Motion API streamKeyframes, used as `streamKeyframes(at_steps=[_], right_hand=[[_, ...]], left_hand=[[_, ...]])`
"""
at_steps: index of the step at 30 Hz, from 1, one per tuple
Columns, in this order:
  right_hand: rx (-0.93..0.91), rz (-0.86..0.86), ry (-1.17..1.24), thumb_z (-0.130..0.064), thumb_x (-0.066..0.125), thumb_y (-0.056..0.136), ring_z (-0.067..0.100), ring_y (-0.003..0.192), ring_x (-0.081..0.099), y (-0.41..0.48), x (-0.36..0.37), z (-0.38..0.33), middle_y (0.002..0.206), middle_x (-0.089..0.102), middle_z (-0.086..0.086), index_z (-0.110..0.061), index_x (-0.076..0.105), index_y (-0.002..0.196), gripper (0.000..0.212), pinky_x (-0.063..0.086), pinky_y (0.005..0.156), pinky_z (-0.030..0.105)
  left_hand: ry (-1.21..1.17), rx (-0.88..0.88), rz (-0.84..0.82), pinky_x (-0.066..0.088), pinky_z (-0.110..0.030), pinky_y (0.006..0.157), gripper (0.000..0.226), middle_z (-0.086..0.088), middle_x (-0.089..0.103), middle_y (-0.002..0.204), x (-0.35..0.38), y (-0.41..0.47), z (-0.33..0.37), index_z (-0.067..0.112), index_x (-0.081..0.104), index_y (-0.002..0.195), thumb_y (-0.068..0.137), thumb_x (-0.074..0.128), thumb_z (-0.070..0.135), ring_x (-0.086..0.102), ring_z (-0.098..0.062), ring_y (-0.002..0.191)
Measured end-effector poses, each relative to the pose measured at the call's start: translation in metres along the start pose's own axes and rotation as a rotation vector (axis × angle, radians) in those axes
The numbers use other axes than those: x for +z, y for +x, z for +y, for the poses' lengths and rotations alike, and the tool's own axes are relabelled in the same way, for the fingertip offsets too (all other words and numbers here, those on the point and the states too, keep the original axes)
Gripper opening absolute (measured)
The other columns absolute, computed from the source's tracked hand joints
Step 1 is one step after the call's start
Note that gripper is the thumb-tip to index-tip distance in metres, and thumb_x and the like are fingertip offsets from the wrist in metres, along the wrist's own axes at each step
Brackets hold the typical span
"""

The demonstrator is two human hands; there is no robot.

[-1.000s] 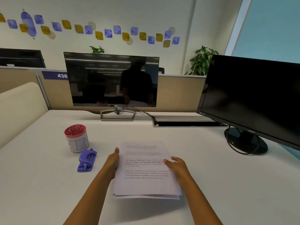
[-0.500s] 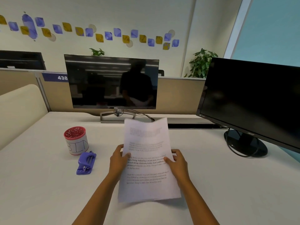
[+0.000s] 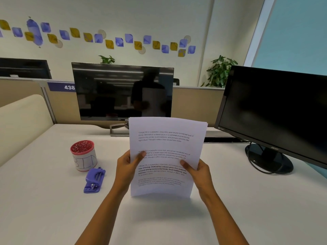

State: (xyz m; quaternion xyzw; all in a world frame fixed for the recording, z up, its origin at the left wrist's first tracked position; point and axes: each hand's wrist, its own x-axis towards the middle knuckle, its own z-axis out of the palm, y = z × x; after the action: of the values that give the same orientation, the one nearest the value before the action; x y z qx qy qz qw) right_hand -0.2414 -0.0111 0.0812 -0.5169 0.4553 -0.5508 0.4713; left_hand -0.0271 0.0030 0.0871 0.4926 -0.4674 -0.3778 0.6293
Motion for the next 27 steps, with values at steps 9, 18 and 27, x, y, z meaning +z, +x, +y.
streamKeyframes(at_steps=[9,18,27], right_hand=[[-0.040,-0.028,-0.026,-0.023,0.069,0.080,0.016,0.082,0.070,0.009,-0.005,-0.012,0.093,0.072,-0.009,-0.031,0.064,0.096,0.019,0.059,0.066,0.026],[-0.058,-0.044,-0.027,-0.019,0.067,0.082,0.009,0.073,0.071,0.012,-0.013,-0.010,0.084,0.075,-0.016,-0.031,0.066,0.094,0.017,0.058,0.061,0.022],[-0.007,-0.090,-0.040,-0.015,0.069,0.081,0.007,0.076,0.071,0.014,-0.018,-0.003,0.086,0.074,-0.015,-0.028,0.066,0.092,0.018,0.057,0.061,0.019]], left_hand=[[0.006,0.090,-0.020,0.057,-0.018,0.056,0.015,0.014,0.071,0.087,-0.005,0.009,0.021,0.027,0.060,0.096,0.085,0.061,0.017,0.069,-0.013,0.072],[-0.029,0.086,-0.040,0.054,-0.016,0.053,0.012,0.020,0.074,0.075,-0.007,0.010,0.020,0.024,0.065,0.091,0.087,0.058,0.014,0.070,-0.003,0.066],[-0.010,-0.037,-0.176,0.058,-0.022,0.061,0.026,0.015,0.076,0.082,-0.014,0.015,0.014,0.027,0.067,0.093,0.069,0.072,0.034,0.071,-0.012,0.074]])
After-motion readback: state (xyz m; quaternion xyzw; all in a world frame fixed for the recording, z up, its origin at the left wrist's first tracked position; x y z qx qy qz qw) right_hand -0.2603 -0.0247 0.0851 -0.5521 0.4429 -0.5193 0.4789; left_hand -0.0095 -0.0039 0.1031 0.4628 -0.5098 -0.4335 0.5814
